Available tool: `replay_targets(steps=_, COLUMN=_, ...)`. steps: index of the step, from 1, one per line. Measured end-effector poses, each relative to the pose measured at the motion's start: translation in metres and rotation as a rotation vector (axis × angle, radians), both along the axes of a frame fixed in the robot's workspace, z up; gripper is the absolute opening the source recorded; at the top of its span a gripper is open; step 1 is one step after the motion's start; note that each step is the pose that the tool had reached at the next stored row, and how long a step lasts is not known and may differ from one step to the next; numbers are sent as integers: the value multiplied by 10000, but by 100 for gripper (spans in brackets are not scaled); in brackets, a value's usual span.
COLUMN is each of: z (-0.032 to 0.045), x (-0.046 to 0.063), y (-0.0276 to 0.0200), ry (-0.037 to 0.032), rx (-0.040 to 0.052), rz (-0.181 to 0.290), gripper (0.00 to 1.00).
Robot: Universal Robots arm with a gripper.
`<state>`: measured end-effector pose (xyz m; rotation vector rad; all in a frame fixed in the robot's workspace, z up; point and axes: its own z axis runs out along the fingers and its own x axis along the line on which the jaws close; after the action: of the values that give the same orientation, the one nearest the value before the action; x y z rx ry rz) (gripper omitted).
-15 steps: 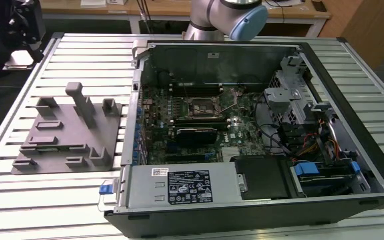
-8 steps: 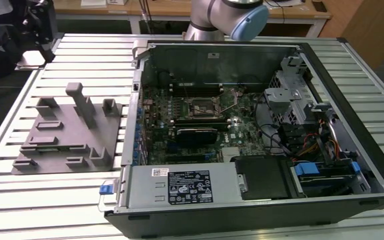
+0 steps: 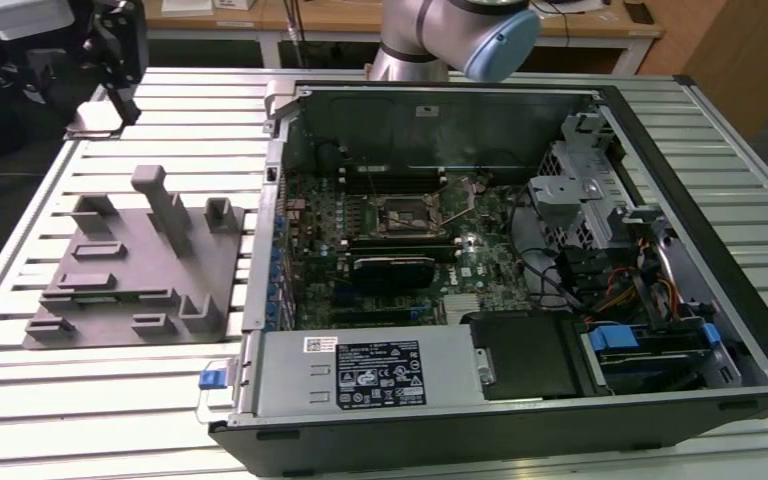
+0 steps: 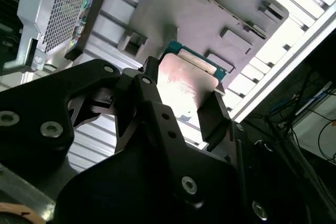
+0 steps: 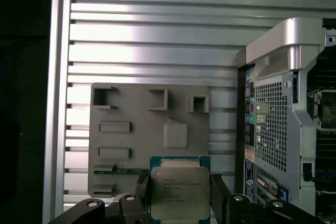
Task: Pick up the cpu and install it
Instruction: 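Pick up the cpu and move it towards the insertion slot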
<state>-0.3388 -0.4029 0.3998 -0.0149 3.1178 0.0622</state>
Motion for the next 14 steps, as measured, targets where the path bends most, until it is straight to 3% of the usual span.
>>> replay_targets(steps=14, z=0, x=467, y=0, ry=3, rx=0, rz=0, gripper=54)
